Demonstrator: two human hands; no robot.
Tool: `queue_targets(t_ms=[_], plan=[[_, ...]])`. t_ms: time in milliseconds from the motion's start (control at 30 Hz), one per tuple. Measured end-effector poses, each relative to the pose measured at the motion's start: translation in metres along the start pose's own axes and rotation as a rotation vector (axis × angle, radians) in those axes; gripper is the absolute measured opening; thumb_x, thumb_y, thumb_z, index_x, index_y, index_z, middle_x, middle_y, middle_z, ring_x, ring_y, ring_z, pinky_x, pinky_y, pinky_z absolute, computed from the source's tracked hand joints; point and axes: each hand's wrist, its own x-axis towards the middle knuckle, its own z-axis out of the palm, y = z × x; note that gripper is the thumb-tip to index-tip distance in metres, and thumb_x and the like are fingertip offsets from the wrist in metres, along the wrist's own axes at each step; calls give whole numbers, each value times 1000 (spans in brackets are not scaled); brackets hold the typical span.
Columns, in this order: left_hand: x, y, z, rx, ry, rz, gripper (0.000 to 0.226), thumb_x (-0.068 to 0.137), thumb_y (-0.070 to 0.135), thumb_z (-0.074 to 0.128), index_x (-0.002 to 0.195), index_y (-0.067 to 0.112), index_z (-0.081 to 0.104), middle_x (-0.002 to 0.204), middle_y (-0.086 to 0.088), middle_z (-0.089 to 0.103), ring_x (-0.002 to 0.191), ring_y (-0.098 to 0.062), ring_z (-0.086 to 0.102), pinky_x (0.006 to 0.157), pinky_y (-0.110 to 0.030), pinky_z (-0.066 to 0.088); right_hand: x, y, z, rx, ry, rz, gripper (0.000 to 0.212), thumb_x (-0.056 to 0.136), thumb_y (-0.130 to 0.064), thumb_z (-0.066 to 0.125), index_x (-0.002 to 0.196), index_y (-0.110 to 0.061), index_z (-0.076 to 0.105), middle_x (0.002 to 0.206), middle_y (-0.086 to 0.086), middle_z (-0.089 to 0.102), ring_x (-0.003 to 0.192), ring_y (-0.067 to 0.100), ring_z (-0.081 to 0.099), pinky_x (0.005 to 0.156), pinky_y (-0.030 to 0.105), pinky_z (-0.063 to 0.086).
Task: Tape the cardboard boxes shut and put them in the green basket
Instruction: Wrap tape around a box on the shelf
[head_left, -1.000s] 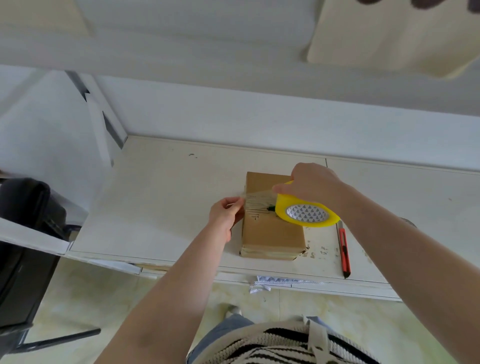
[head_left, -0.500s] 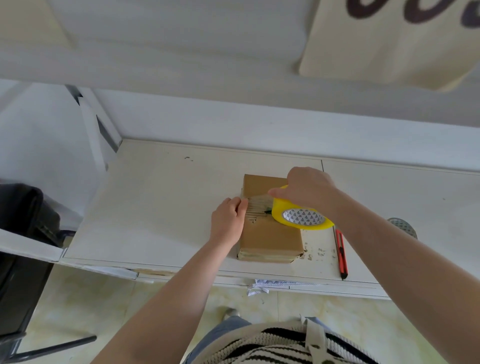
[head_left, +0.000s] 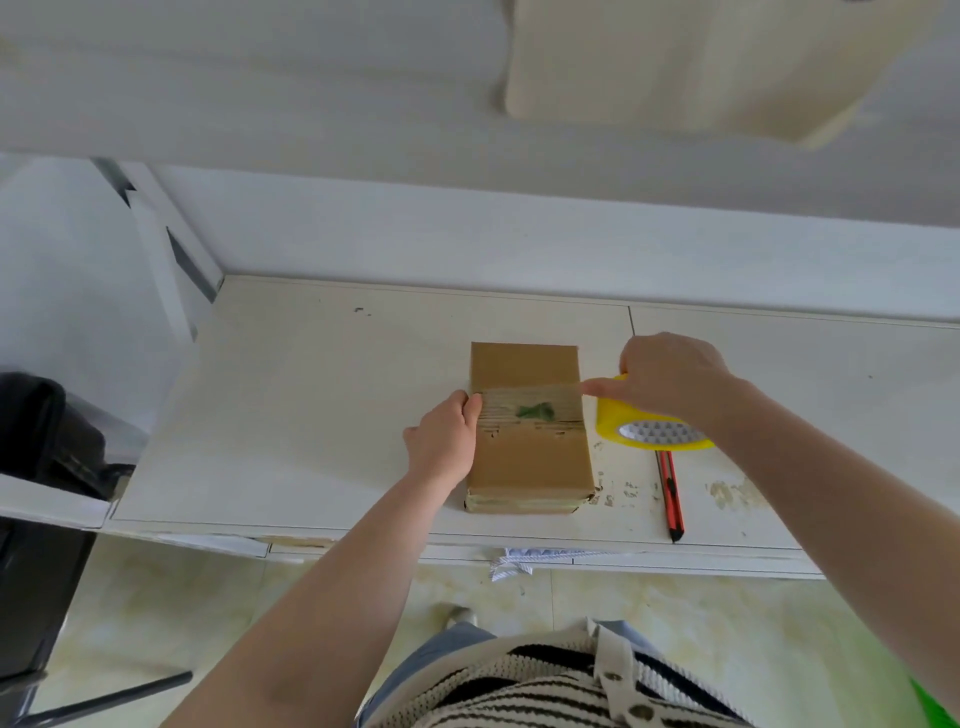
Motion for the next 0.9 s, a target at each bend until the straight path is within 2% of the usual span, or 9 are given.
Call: queue_targets(t_ms=[100, 267, 467, 533, 667, 733, 800, 867, 900], plan=[[0, 0, 0, 17, 18, 34, 40, 106, 40, 22, 72, 23, 35, 66, 3, 47, 69, -24, 51, 79, -39, 35, 5, 10, 21, 15, -66, 36, 76, 71, -91, 35, 61, -17, 52, 58, -6, 53, 57, 12, 54, 49, 24, 31], [0, -3, -4, 171, 62, 105, 39, 106, 39, 17, 86, 20, 46, 78, 4, 51, 77, -23, 54, 79, -37, 32, 17, 10, 47, 151, -132, 87, 75, 66, -92, 41, 56, -18, 38, 51, -6, 42, 49, 13, 46, 50, 24, 31], [-2, 2, -9, 294, 67, 131, 42, 106, 39, 14, 89, 21, 47, 76, 4, 54, 72, -23, 55, 84, -38, 30, 24, 12, 68, 191, -147, 98, 79, 66, -92, 41, 70, -16, 62, 60, -4, 60, 61, 13, 60, 53, 24, 36], [-2, 3, -12, 328, 58, 134, 46, 106, 40, 14, 88, 20, 51, 74, 3, 56, 70, -23, 56, 84, -38, 31, 24, 12, 69, 197, -137, 101, 79, 65, -93, 41, 69, -17, 62, 59, -4, 59, 60, 12, 60, 53, 24, 36], [-6, 4, -14, 438, 56, 122, 58, 105, 42, 11, 67, 23, 51, 56, 4, 50, 60, -23, 53, 82, -37, 29, 25, 11, 72, 207, -136, 109, 83, 58, -97, 37, 67, -18, 59, 56, -5, 57, 59, 12, 59, 51, 24, 35], [-10, 1, -15, 410, 123, 110, 54, 105, 33, 18, 57, 21, 39, 48, 3, 41, 52, -23, 44, 80, -36, 31, 25, 12, 74, 206, -136, 115, 89, 55, -98, 34, 74, -17, 65, 58, -5, 58, 60, 12, 60, 51, 24, 36], [-15, -1, -20, 328, 254, 92, 44, 101, 18, 29, 57, 21, 32, 51, 2, 36, 52, -25, 36, 77, -38, 35, 26, 13, 76, 204, -140, 122, 93, 58, -98, 36, 84, -15, 69, 60, -5, 59, 61, 12, 60, 51, 24, 37], [-17, 10, -24, 230, 429, 194, 34, 100, 14, 40, 68, 22, 49, 66, 3, 51, 63, -25, 50, 81, -38, 35, 27, 14, 78, 207, -145, 119, 91, 59, -97, 37, 81, -15, 68, 60, -5, 58, 60, 12, 59, 51, 24, 36], [-15, 22, -23, 170, 492, 311, 25, 99, 13, 44, 82, 20, 61, 81, 2, 61, 77, -24, 58, 88, -38, 36, 27, 14, 79, 209, -146, 116, 87, 59, -97, 37, 75, -16, 65, 59, -5, 57, 59, 12, 59, 51, 24, 36]])
